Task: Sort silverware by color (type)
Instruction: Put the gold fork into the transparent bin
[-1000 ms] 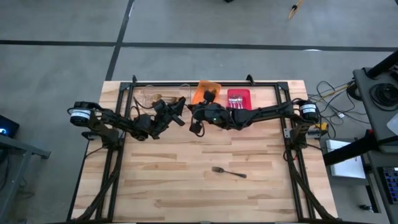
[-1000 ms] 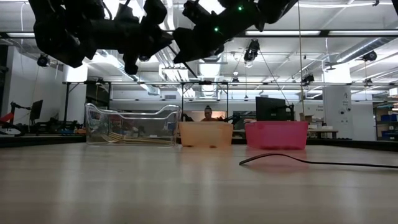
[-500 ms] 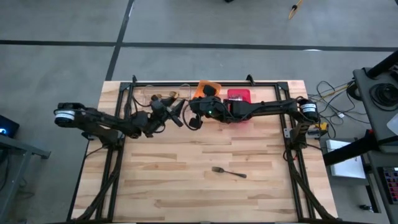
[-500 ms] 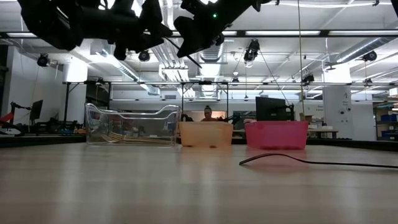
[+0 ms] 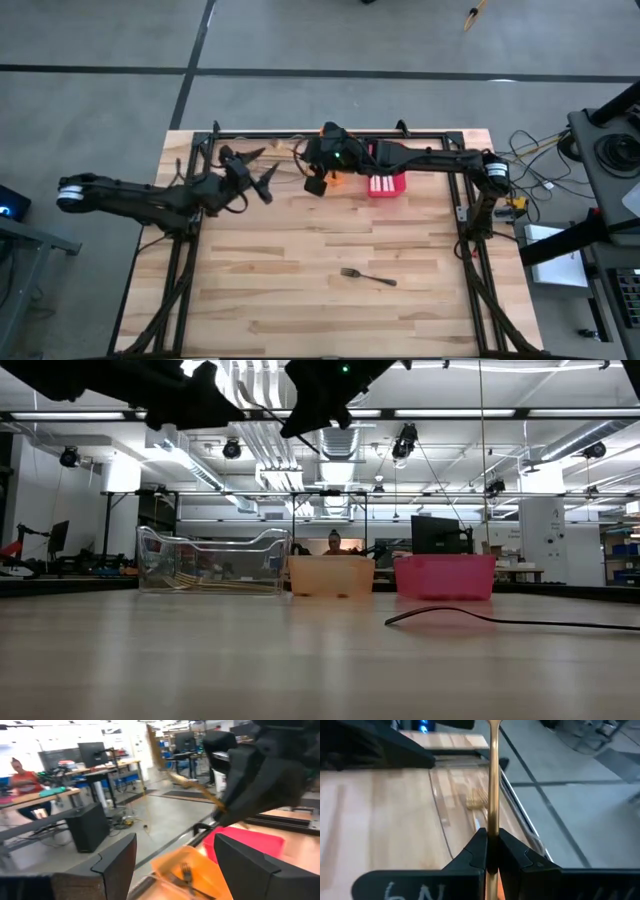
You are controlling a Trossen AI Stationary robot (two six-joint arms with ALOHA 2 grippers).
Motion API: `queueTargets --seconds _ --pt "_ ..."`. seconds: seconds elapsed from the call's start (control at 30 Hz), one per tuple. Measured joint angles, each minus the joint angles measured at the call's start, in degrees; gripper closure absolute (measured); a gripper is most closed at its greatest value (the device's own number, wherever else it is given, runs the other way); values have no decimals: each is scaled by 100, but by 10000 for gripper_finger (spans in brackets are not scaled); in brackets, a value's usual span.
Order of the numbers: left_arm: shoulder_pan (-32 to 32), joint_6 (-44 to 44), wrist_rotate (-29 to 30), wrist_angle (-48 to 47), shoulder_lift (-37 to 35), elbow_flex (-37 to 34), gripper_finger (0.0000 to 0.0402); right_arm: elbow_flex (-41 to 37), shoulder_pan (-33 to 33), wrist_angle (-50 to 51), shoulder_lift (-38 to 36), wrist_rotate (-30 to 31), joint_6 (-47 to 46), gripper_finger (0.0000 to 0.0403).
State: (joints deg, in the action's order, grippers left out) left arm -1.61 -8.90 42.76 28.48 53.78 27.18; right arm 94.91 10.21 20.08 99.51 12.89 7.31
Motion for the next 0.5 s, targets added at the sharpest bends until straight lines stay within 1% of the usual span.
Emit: queueTargets --seconds 0.13,0.27,0.37,0.5 --pt "0 -368 340 -410 -598 0 154 309 169 23 250 -361 89 390" --pt "0 -753 385 -557 -1166 0 154 807 281 123 743 -426 351 390" --pt "0 -1022 446 -766 -1533 0 154 1357 366 437 1144 -439 513 390" --pt "0 -1157 547 -916 -1921 0 154 2218 500 1000 1738 -439 741 390"
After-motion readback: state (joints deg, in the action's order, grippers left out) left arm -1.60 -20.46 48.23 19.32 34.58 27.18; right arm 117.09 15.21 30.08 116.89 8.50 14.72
